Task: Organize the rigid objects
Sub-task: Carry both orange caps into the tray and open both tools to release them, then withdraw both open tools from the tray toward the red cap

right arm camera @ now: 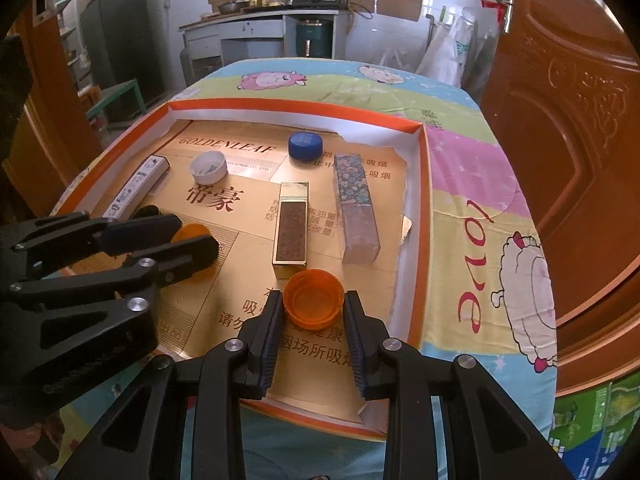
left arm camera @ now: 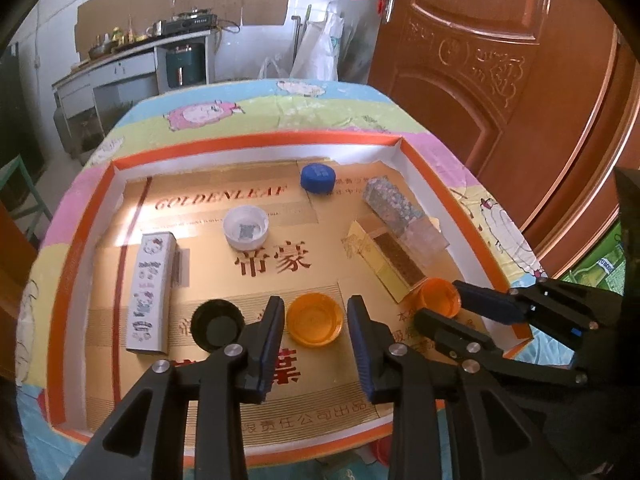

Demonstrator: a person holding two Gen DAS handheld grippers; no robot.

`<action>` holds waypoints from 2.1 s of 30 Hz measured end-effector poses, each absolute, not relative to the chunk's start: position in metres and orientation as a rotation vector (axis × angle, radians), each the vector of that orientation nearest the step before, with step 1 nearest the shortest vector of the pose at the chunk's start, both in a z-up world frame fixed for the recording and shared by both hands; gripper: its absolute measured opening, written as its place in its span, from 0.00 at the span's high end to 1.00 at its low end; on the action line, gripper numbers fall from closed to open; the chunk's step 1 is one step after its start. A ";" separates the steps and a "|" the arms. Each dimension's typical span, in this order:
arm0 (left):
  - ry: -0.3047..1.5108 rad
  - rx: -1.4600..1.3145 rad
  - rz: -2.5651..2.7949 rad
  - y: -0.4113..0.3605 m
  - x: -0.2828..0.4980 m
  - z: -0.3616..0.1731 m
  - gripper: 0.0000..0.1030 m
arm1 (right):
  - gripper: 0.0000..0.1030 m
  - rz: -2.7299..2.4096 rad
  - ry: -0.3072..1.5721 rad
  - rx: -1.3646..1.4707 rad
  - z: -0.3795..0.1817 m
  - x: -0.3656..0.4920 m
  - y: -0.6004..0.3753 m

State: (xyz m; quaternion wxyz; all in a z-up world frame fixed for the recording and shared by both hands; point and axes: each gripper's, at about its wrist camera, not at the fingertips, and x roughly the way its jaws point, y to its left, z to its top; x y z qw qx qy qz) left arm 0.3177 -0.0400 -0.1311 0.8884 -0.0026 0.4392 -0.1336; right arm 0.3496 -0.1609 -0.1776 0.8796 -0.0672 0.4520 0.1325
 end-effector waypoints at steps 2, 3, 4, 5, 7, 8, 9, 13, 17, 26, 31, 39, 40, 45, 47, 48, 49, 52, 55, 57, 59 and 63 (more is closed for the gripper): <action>0.902 -0.005 -0.281 -0.040 0.316 -0.127 0.68 | 0.70 0.276 0.941 -0.140 -0.178 0.349 -0.161; 0.897 -0.006 -0.281 -0.039 0.315 -0.125 0.68 | 0.70 0.277 0.941 -0.140 -0.178 0.349 -0.161; 0.893 -0.009 -0.281 -0.038 0.314 -0.123 0.68 | 0.70 0.277 0.940 -0.138 -0.178 0.349 -0.161; 0.890 -0.012 -0.280 -0.037 0.313 -0.122 0.68 | 0.70 0.278 0.937 -0.136 -0.177 0.348 -0.161; 0.883 -0.018 -0.276 -0.033 0.311 -0.119 0.68 | 0.67 0.283 0.932 -0.129 -0.177 0.348 -0.162; 0.878 -0.022 -0.272 -0.031 0.309 -0.117 0.68 | 0.66 0.287 0.928 -0.125 -0.176 0.347 -0.162; 0.877 -0.027 -0.271 -0.029 0.307 -0.115 0.68 | 0.61 0.291 0.924 -0.122 -0.175 0.346 -0.162; 0.869 -0.042 -0.268 -0.022 0.301 -0.111 0.68 | 0.54 0.283 0.902 -0.121 -0.170 0.340 -0.163; 0.850 -0.052 -0.267 -0.019 0.292 -0.106 0.68 | 0.54 0.276 0.891 -0.095 -0.166 0.334 -0.169; 0.814 -0.057 -0.268 -0.015 0.268 -0.093 0.68 | 0.54 0.276 0.862 -0.047 -0.153 0.307 -0.178; 0.813 -0.055 -0.266 -0.014 0.256 -0.093 0.68 | 0.54 0.276 0.845 -0.046 -0.146 0.292 -0.177; 0.804 -0.085 -0.265 -0.005 0.232 -0.087 0.68 | 0.54 0.274 0.825 -0.028 -0.139 0.268 -0.176; 0.804 -0.088 -0.266 -0.005 0.230 -0.087 0.68 | 0.54 0.275 0.823 -0.025 -0.137 0.264 -0.176; 0.795 -0.091 -0.270 -0.004 0.216 -0.083 0.68 | 0.54 0.267 0.811 -0.026 -0.132 0.248 -0.174; 0.793 -0.091 -0.271 -0.004 0.211 -0.081 0.68 | 0.54 0.263 0.809 -0.023 -0.131 0.242 -0.174; 0.791 -0.090 -0.272 -0.005 0.209 -0.080 0.68 | 0.54 0.262 0.809 -0.022 -0.130 0.240 -0.174; 0.789 -0.088 -0.271 -0.005 0.207 -0.079 0.68 | 0.54 0.260 0.808 -0.022 -0.130 0.238 -0.174; 0.784 -0.088 -0.270 -0.006 0.201 -0.077 0.68 | 0.54 0.255 0.808 -0.022 -0.129 0.230 -0.176; 0.791 -0.101 -0.280 -0.007 0.196 -0.078 0.68 | 0.54 0.251 0.806 -0.022 -0.128 0.224 -0.178; 0.799 -0.094 -0.276 -0.010 0.194 -0.081 0.68 | 0.54 0.249 0.804 -0.022 -0.127 0.221 -0.179; 0.807 -0.080 -0.269 -0.014 0.191 -0.085 0.68 | 0.54 0.247 0.803 -0.022 -0.127 0.217 -0.180; 0.831 -0.062 -0.262 -0.021 0.190 -0.095 0.68 | 0.54 0.242 0.808 -0.012 -0.128 0.213 -0.184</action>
